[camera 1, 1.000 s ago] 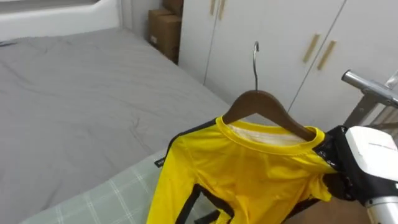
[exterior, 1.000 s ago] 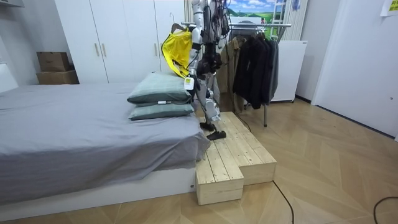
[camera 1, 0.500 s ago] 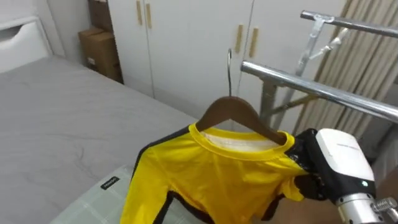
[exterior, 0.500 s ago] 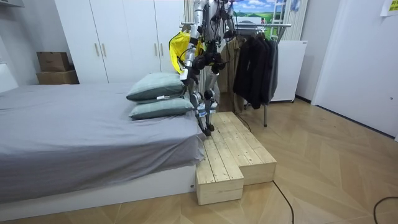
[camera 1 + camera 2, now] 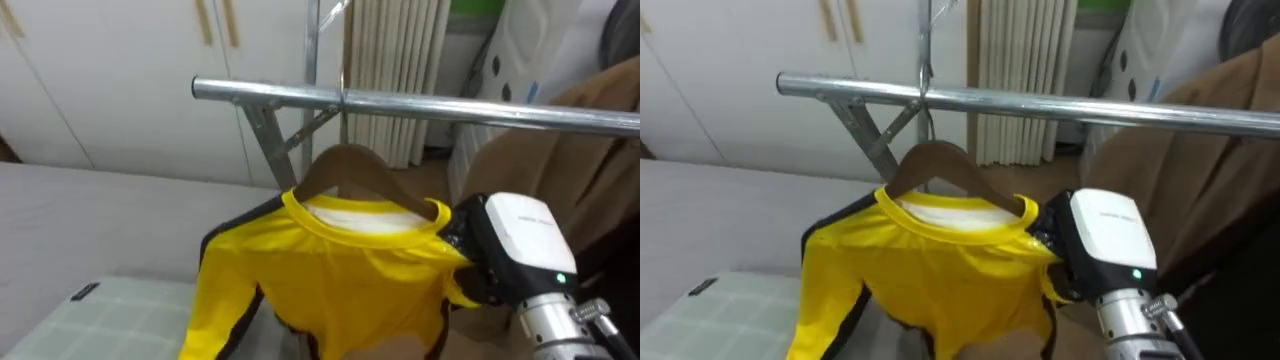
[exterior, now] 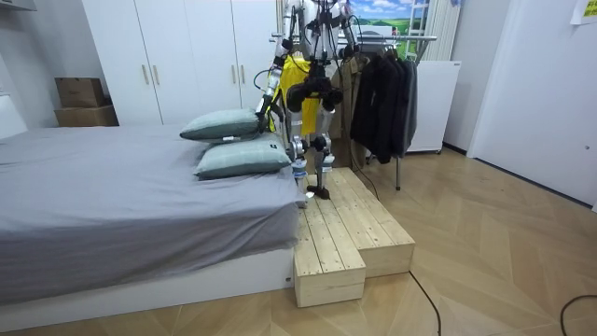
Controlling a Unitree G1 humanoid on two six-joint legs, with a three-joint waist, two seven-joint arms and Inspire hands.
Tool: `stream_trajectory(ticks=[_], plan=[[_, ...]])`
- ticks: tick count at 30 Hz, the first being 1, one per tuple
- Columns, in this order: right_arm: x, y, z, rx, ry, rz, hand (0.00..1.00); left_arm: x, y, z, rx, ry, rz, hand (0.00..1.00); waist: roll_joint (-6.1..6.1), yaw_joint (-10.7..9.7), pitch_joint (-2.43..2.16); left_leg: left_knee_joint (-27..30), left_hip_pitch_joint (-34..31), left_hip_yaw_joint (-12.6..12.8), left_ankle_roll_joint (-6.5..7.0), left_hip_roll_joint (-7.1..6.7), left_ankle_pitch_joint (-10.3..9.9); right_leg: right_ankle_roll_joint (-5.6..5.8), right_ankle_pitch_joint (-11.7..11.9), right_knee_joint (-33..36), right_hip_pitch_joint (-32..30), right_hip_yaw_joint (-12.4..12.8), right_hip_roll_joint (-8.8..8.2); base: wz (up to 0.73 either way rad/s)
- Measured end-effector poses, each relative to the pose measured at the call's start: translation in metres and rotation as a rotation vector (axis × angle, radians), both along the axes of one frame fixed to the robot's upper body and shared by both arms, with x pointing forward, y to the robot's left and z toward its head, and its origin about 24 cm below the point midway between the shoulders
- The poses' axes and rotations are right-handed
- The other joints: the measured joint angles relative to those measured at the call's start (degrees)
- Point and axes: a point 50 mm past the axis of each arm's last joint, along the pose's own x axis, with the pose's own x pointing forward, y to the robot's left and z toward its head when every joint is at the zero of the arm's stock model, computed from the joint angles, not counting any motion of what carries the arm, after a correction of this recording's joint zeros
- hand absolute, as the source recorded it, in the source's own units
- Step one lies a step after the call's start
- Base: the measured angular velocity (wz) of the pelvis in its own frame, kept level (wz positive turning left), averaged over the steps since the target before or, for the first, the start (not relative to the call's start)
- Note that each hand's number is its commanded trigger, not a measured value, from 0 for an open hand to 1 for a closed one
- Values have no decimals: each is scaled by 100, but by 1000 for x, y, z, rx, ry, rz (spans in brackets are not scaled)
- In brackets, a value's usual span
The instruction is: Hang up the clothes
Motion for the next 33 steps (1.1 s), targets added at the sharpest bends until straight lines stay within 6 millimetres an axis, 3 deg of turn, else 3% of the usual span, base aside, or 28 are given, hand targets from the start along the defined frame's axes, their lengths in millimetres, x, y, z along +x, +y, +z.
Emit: stream_trajectory(ticks=[1,2,4,5,6,7,11,16,33], plan=[[1,1,1,3,-4,3,100,0,-1,0,-4,-4,-1,0,-18,69,-11,1,13,140,21,4,-13,28,-13,7,-71,-341,-90,-118],[2,2,3,5,-15,13,100,-5,-3,-1,-9,2,7,0,-33,171,-17,15,30,323,72,9,-63,39,-16,-10,-174,-1045,-281,-102],[1,1,2,17,-10,9,100,-15,-4,-3,-20,22,23,0,-26,117,-17,39,43,380,37,17,-140,7,3,-85,-156,-1342,-354,-56],[0,-1,1,25,1,2,100,-18,-5,-3,-23,28,18,0,-47,18,-16,28,44,413,34,2,-146,-93,50,-124,-131,-1193,-305,-13],[0,-1,0,27,3,1,100,-18,-5,-3,-26,29,17,0,-66,36,-20,24,46,431,36,-10,-149,-171,75,-122,-128,-1109,-278,-27],[1,0,1,33,4,7,100,-20,-5,-4,-39,30,17,0,-81,67,-20,27,44,437,39,-12,-151,-327,178,-128,-121,-1012,-247,-40],[1,2,7,49,-16,16,100,-29,-6,-4,-44,33,22,0,-125,-12,-48,34,38,457,39,-9,-151,-328,261,-207,-98,-970,-230,-15],[3,5,17,78,-59,40,100,-30,-6,-4,-40,28,20,0,-197,42,-97,43,88,485,39,-14,-152,-342,312,-264,-21,-897,-185,-3],[4,0,23,86,-95,30,100,-25,-7,-4,-46,-28,5,0,-128,36,-63,27,181,494,-29,105,-206,-375,488,-430,174,-871,-92,-1]])
